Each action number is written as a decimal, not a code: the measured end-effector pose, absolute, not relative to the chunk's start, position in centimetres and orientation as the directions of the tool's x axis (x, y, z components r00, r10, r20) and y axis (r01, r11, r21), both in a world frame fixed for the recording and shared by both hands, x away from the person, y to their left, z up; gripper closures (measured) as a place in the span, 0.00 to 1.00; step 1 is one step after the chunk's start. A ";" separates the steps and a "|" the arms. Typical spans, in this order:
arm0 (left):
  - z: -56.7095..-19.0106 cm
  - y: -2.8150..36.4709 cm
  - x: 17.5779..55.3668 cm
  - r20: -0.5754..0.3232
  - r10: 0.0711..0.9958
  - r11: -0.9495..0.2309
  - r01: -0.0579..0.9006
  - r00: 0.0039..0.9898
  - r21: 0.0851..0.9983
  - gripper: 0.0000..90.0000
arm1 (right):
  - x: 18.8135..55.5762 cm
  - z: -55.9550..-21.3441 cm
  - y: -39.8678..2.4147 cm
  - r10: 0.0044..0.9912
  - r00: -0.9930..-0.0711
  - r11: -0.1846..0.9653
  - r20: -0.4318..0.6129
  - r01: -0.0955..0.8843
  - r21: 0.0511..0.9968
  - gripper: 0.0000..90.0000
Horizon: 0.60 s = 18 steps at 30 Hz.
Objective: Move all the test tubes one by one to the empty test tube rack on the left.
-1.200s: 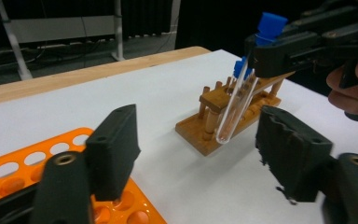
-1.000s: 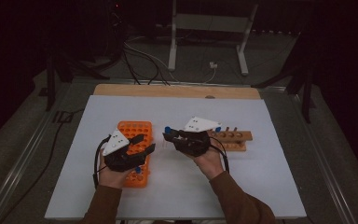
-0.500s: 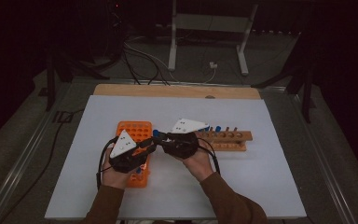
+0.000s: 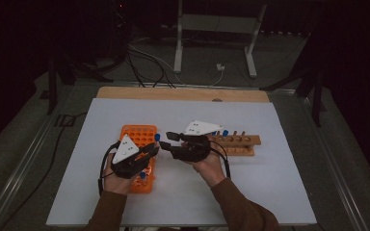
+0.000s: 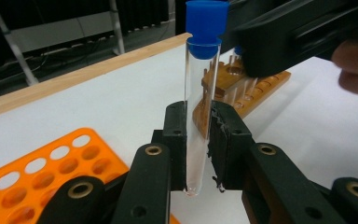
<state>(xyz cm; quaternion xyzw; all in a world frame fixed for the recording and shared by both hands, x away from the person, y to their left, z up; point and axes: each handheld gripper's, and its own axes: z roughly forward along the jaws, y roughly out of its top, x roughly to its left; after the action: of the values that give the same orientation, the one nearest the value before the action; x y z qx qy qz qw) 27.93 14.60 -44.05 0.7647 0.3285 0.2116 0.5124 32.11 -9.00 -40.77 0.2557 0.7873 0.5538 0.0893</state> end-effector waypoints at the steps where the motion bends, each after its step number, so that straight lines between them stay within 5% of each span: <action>1: -44.1 14.7 27.9 -0.018 0.723 -0.253 0.289 0.691 0.923 0.87 | 32.2 -40.8 -9.5 0.509 -0.849 0.253 0.143 0.306 0.918 0.53; 5: -44.1 15.2 27.8 -0.020 0.733 -0.250 0.297 0.680 0.922 0.87 | 32.2 -40.9 -11.1 0.546 -0.829 0.259 0.120 0.303 0.917 0.40; 18: -44.4 17.0 26.7 -0.042 0.752 -0.230 0.321 0.658 0.919 0.87 | 31.0 -41.9 -17.5 0.643 -0.763 0.261 0.069 0.303 0.917 0.24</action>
<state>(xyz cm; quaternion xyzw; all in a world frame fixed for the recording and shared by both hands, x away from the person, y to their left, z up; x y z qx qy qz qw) 26.66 17.00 -44.43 0.7552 0.3550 0.2117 0.5088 30.99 -17.49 -41.94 0.3040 0.7774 0.5265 0.1615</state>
